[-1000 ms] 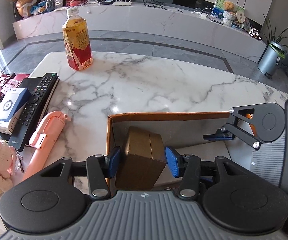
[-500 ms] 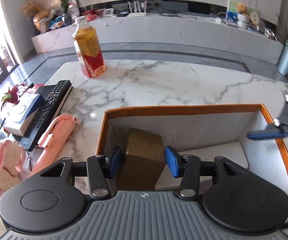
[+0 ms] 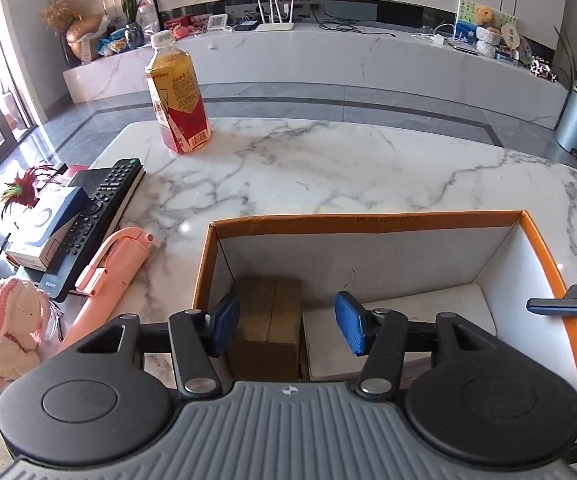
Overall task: Organize objects
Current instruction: 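Lower the white glasses box into the box with the right tool while the left tool lowers the brown box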
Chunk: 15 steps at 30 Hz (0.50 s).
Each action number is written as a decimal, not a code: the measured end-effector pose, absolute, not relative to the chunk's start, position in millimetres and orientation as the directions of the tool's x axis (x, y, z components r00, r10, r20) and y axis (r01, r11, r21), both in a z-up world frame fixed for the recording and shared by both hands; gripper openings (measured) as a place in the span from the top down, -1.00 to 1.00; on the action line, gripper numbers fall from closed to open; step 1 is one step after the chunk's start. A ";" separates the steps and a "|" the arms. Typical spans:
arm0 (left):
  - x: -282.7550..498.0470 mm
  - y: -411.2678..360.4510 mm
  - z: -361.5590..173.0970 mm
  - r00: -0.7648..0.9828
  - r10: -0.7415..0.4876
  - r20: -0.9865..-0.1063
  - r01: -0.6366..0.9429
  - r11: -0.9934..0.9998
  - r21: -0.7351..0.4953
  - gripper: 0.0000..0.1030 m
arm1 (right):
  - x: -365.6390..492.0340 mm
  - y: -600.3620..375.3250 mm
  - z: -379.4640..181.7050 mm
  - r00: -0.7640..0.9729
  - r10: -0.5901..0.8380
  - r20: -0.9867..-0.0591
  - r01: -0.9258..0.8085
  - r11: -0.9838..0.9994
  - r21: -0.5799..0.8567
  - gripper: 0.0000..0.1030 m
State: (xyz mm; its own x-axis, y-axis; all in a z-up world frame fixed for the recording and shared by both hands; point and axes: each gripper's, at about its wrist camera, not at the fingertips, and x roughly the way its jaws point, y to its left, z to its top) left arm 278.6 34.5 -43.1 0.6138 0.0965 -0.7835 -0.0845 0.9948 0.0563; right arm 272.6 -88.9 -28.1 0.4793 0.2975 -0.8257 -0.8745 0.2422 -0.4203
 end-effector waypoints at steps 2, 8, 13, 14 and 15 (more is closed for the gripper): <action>275.6 36.2 -38.6 0.607 0.065 -0.792 -0.051 0.998 0.042 -0.20 | 270.1 -89.5 -28.6 0.481 0.296 -0.826 -0.874 0.242 -0.422 -0.17; 260.2 28.5 -32.2 0.541 0.017 -0.841 0.138 0.985 0.108 0.42 | 260.9 -93.9 -25.1 0.465 0.294 -0.835 -0.881 0.248 -0.404 -0.15; 253.9 18.7 -46.7 0.499 0.023 -0.867 0.245 0.955 0.166 0.77 | 254.1 -95.2 -29.6 0.453 0.280 -0.846 -0.886 0.241 -0.395 0.01; 255.8 19.5 -50.5 0.487 0.023 -0.873 0.245 0.956 0.162 0.82 | 253.6 -95.1 -31.2 0.450 0.278 -0.849 -0.888 0.241 -0.392 0.02; 258.5 21.4 -54.2 0.473 0.017 -0.881 0.243 0.959 0.148 0.83 | 253.0 -95.1 -32.4 0.447 0.275 -0.851 -0.889 0.240 -0.389 0.05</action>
State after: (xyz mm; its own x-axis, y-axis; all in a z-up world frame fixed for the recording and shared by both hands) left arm 258.4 21.4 -54.2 0.4734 0.0166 -0.8807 0.2426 0.9587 0.1485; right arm 253.0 -95.1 -32.4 0.4465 0.2755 -0.8513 -0.8895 0.2399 -0.3890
